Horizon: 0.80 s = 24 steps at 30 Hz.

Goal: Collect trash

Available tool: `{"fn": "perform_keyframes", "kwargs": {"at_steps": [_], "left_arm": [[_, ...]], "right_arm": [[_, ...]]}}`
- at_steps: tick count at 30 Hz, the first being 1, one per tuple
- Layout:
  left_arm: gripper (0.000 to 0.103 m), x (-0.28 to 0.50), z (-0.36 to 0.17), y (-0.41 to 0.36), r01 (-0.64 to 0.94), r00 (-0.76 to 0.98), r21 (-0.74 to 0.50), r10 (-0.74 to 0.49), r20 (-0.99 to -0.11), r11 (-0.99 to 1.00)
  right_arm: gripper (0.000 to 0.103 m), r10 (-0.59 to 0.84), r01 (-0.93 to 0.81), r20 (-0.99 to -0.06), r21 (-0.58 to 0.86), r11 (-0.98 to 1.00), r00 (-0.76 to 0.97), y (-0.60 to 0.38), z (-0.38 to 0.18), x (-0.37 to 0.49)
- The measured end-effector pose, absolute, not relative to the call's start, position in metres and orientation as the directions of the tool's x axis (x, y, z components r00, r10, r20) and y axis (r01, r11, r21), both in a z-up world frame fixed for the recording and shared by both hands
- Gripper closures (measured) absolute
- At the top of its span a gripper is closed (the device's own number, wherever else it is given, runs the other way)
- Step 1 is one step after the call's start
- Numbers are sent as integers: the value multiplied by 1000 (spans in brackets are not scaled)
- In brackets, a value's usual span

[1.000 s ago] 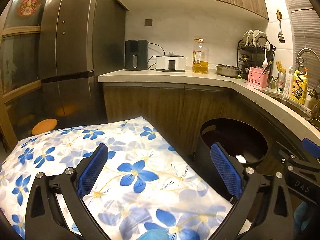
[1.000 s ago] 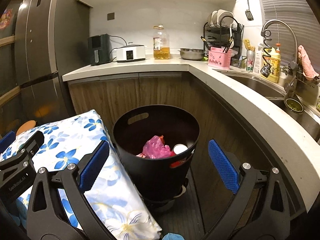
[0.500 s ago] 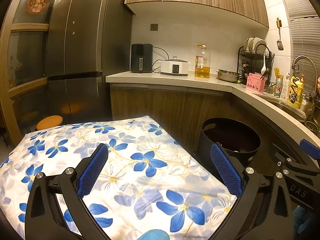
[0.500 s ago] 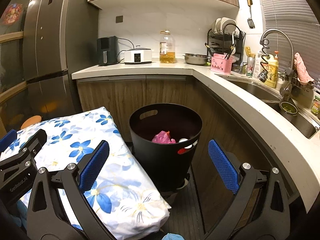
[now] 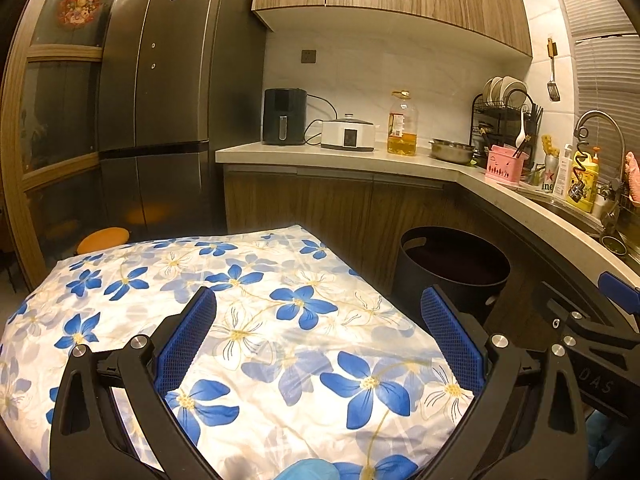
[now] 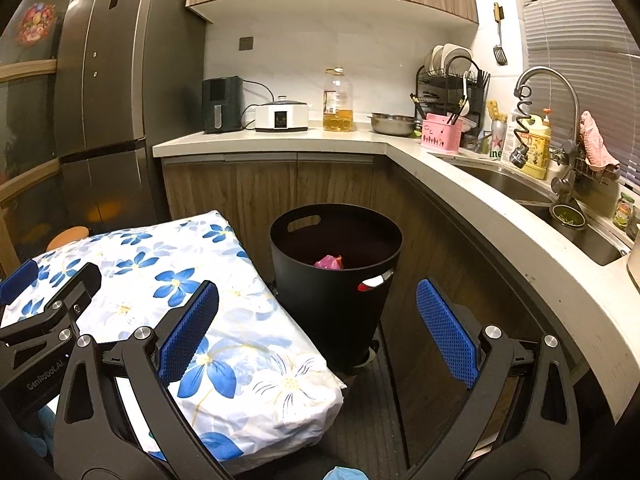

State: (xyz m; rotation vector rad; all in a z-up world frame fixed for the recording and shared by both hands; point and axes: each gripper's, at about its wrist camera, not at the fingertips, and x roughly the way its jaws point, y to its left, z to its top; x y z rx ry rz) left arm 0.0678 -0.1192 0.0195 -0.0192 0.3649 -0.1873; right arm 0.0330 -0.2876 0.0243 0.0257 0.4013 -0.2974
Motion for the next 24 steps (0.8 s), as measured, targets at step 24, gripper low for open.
{"fn": "perform_keyframes", "kwargs": {"at_steps": [24], "left_arm": [[5, 41, 21, -88, 125, 929, -52, -135, -345, 991]], "right_arm": [[5, -250, 244, -383, -64, 968, 889, -253, 22, 10]]}}
